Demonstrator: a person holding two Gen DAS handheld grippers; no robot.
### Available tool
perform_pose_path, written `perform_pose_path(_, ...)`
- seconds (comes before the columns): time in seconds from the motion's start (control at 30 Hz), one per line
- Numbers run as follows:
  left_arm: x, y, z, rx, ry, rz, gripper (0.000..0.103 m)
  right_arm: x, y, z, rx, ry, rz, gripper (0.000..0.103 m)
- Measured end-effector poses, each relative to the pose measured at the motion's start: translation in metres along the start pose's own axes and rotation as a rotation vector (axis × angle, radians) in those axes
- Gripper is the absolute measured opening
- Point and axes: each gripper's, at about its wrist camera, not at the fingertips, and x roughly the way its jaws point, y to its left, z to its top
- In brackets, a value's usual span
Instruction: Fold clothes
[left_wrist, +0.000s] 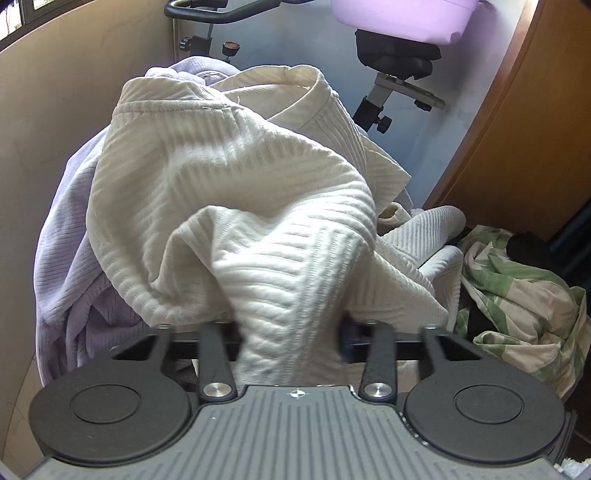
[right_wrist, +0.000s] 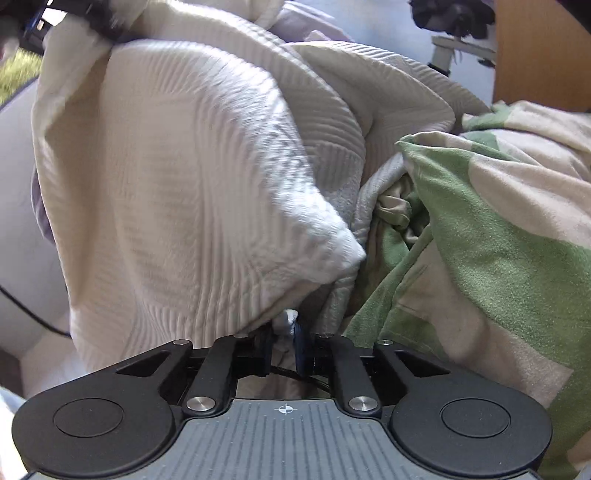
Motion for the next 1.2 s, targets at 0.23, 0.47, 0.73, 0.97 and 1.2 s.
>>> perform_pose_path(0.23,-0.021,0.011,0.007,-0.053,-0.076,-0.035,0.010,-0.052,-0.018,0.018,0.195,-0.241,0.069,0.005)
perform_pose_path(0.47,-0.066,0.017,0.033,-0.107,-0.243,-0.112,0.009,-0.102,-0.033,0.075,0.244,-0.475,0.136,0.005)
perform_pose_path(0.73,-0.063,0.057,0.043,-0.237,-0.302,-0.026,0.009,-0.105,0.012,0.098,0.009,-0.423,0.212,0.006)
perform_pose_path(0.97,-0.025,0.100,0.029,-0.435,-0.210,0.042,0.010,-0.076,0.045,0.054,-0.109,-0.230,0.103,0.030)
perform_pose_path(1.2,-0.016,0.116,0.025,-0.494,-0.178,0.034,0.010,-0.080,-0.005,0.037,0.034,-0.194,0.006,0.036)
